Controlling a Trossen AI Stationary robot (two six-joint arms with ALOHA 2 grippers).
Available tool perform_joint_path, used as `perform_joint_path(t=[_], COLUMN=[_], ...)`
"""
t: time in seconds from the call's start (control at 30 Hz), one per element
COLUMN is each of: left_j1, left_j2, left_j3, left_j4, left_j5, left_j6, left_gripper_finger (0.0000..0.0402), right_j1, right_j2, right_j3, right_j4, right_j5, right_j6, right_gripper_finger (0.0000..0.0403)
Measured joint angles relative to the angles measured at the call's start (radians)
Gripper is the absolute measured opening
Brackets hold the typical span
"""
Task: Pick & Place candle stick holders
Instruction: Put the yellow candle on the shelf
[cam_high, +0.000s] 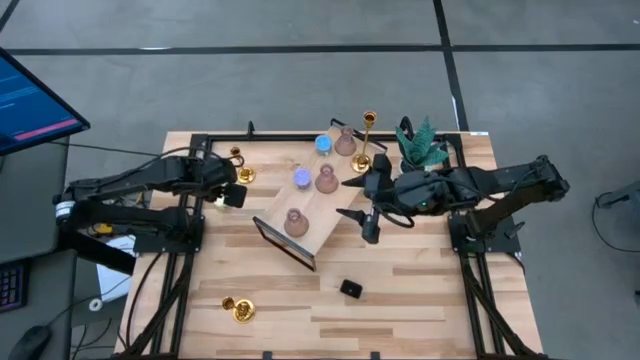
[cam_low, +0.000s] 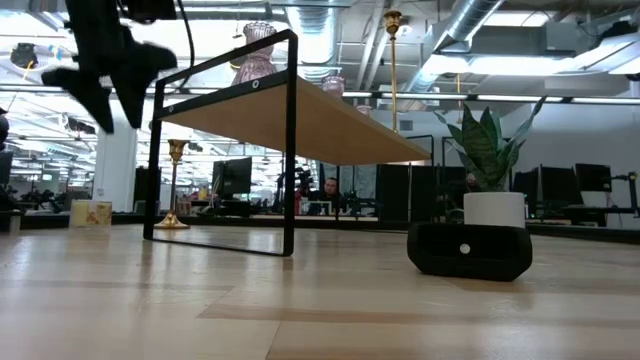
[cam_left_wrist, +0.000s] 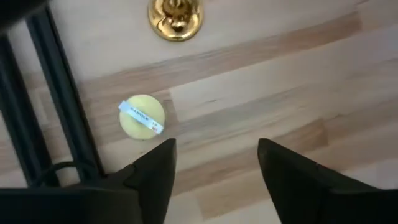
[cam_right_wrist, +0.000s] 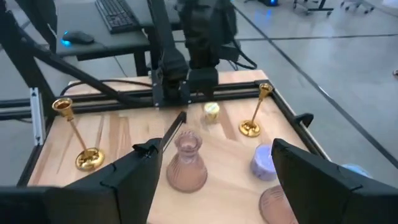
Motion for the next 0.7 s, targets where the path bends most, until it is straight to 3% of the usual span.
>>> perform_joint_path(t=[0.33,0.7], left_j1=[0.156,0.259], left_j2=[0.003,0.011], left_j3=[-0.158,-0.299], left_j4=[0.103,0.236], left_j5=[0.021,0.05], left_j6=[0.04,0.04], left_gripper_finger=[0.0304,0.0301], right_j1=[0.034,0.034], right_j2=[0.004,0.002], right_j3=[-0.001,-0.001], right_j4=[-0.067,-0.112], right_j5=[0.0,-0.001], right_j6=[0.027,0.038], right_gripper_finger=[0.0292,0.0292])
